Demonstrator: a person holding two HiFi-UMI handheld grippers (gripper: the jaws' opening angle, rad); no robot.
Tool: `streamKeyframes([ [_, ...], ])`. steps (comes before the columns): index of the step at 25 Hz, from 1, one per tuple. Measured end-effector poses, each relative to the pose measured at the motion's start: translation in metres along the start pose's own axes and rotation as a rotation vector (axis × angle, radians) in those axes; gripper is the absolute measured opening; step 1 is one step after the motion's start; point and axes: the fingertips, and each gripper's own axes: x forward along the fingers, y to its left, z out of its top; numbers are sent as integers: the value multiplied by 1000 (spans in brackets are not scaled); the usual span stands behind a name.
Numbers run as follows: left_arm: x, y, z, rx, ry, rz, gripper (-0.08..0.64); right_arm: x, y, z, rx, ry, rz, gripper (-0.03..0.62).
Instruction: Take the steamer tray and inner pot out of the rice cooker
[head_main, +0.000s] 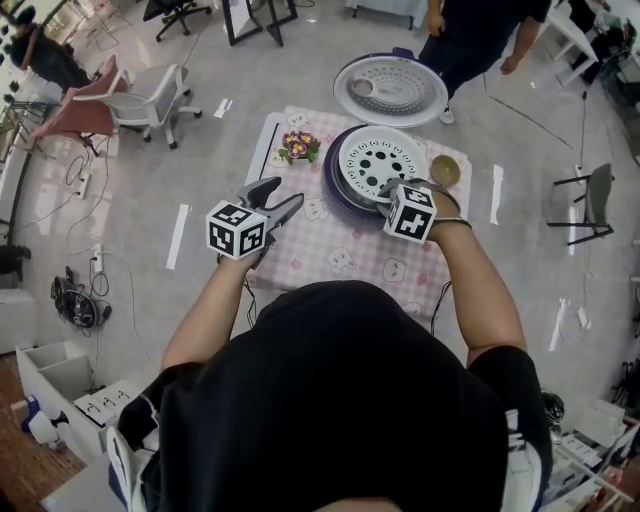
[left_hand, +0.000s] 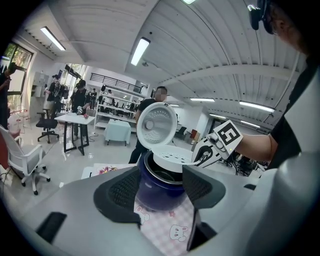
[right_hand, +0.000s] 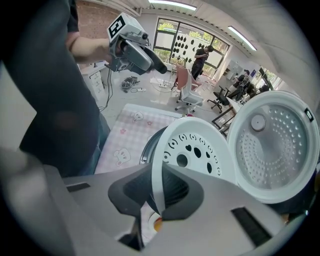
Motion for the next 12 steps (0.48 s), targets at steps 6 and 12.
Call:
streamKeyframes([
  [6,3,-11,9,26,-6,-21,288,-18,-2,1,14,-17,-40,38],
  [12,7,-21,3,36,14,-43,288,-42,-3,-10,49,-26,-88,38],
])
